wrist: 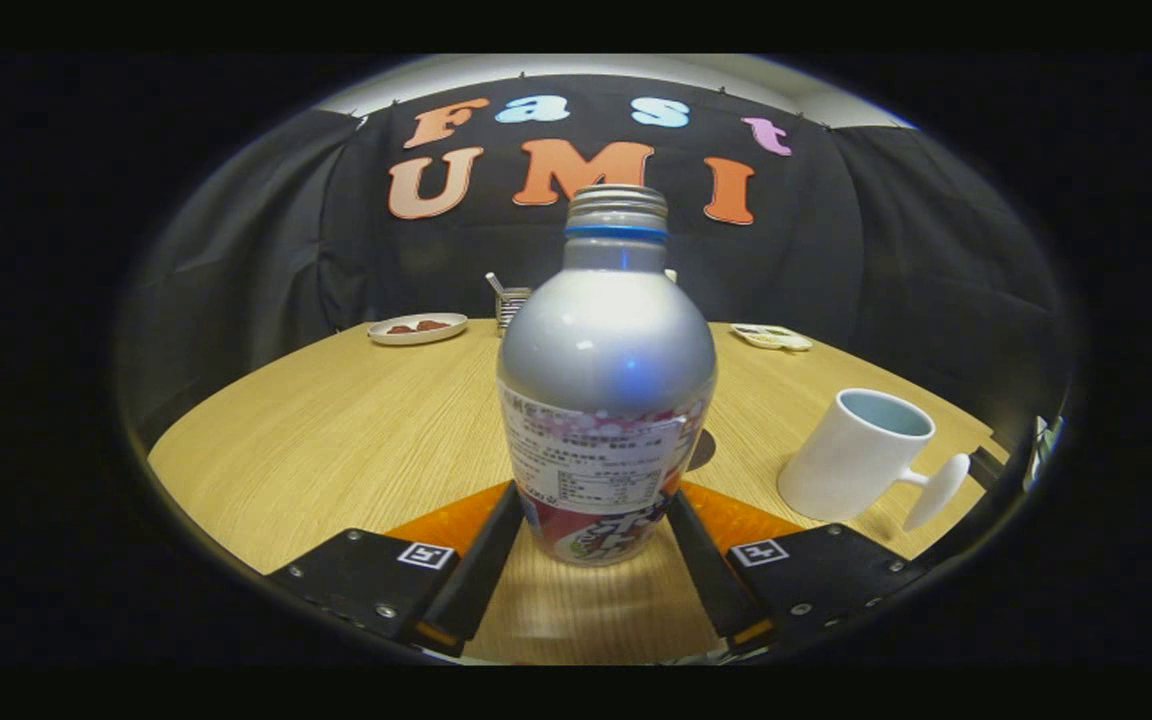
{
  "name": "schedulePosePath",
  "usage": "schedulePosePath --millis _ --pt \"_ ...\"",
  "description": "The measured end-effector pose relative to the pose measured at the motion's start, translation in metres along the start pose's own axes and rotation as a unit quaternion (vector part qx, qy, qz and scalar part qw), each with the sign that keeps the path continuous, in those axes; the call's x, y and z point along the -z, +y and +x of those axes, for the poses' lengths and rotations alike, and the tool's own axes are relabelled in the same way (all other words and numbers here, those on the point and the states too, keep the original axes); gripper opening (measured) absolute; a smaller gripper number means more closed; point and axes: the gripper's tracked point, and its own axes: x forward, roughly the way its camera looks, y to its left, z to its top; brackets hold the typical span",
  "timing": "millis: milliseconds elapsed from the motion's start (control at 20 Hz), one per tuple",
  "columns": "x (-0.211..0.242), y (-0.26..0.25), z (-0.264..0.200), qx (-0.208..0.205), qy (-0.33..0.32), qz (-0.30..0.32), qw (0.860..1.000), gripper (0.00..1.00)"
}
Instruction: Take the bottle from table, then pour the juice into the cup, finally place the bottle on the coaster
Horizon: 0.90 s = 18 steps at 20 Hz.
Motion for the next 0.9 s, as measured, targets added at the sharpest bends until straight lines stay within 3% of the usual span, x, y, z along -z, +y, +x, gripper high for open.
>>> schedulePosePath --millis 450,900 --pt "-0.009 -0.001 -0.014 -0.010 -0.014 0.048 0.999 0.78" --pt "-0.025 -0.013 -0.029 -0.033 -0.023 0.179 0.983 0.72"
